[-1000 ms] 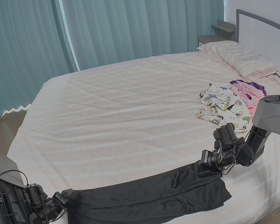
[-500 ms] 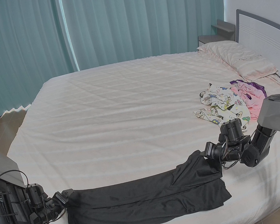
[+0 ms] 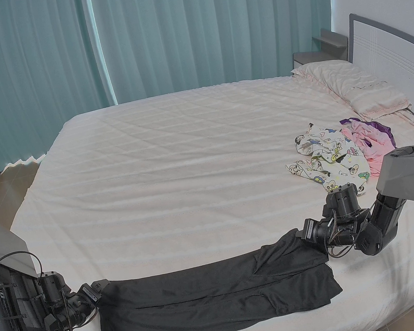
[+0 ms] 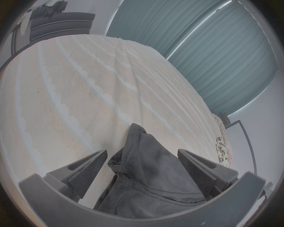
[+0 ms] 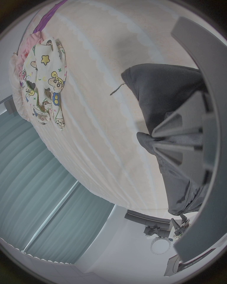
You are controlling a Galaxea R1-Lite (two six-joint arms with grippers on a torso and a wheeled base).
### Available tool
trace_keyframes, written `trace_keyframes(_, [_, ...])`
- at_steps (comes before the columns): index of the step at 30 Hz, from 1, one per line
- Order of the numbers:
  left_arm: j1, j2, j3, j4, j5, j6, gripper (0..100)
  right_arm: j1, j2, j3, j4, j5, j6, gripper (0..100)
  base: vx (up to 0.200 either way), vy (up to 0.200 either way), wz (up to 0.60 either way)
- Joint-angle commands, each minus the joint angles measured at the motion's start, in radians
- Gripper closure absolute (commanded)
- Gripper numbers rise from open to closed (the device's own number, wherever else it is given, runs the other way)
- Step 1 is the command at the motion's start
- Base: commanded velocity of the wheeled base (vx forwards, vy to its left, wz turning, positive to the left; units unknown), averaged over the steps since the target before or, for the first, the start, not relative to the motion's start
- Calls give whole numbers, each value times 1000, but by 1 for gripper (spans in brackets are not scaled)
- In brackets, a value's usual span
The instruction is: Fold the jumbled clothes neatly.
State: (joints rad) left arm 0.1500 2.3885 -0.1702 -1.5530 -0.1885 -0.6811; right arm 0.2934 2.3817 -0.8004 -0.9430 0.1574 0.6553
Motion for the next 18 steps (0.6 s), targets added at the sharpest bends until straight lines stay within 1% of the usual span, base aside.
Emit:
trace_keyframes(1, [0,0,0,-18,0,-2,0,1,14,-3,-3,-4,-5,0,0,0,0])
trace_keyframes(7, [0,1,0,-18,0,-2,0,3,-29,-25,0,-4,-28,0,0,0,0])
trace_keyframes(9, [0,0,0,-18,0,-2,0,33,-42,-54,18,-6,-31,0,0,0,0])
trace_keyframes(10, [0,0,0,-18,0,-2,0,35,-42,-56,20,-6,-31,0,0,0,0])
trace_keyframes(11, [0,0,1,-18,0,-2,0,59,-44,-86,55,-7,-33,0,0,0,0])
trace_keyframes(12, [0,0,1,-18,0,-2,0,59,-44,-86,55,-7,-33,0,0,0,0])
trace_keyframes(13, [0,-2,3,-18,0,-5,0,90,-39,-120,118,-9,-40,0,0,0,0])
trace_keyframes(16, [0,-3,3,-18,0,-17,0,121,-18,-155,176,-13,-95,0,0,0,0])
trace_keyframes(17, [0,-6,1,-18,-2,-29,0,135,7,-177,193,-33,-151,0,0,0,0])
trace_keyframes(18, [0,-8,1,-18,-2,-32,0,141,17,-186,193,-47,-172,0,0,0,0])
